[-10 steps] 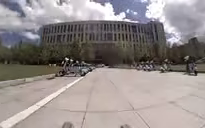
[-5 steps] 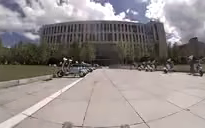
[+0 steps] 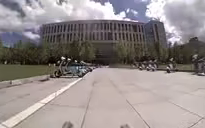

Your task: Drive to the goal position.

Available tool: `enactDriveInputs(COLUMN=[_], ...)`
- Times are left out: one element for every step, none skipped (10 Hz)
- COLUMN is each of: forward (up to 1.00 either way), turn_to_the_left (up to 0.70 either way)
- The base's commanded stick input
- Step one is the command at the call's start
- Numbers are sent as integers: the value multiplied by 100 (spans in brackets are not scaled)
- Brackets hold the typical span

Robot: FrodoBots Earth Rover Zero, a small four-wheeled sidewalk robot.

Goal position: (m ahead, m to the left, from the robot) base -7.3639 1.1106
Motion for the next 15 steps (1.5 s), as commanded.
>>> enactDriveInputs(forward=[70,70,70,70,70,70,70,70,70,70,70,70,70,70,70], turn_to_the_left=[0,0,0,0,0,28,23,11,5,0,0,0,0,0,0])
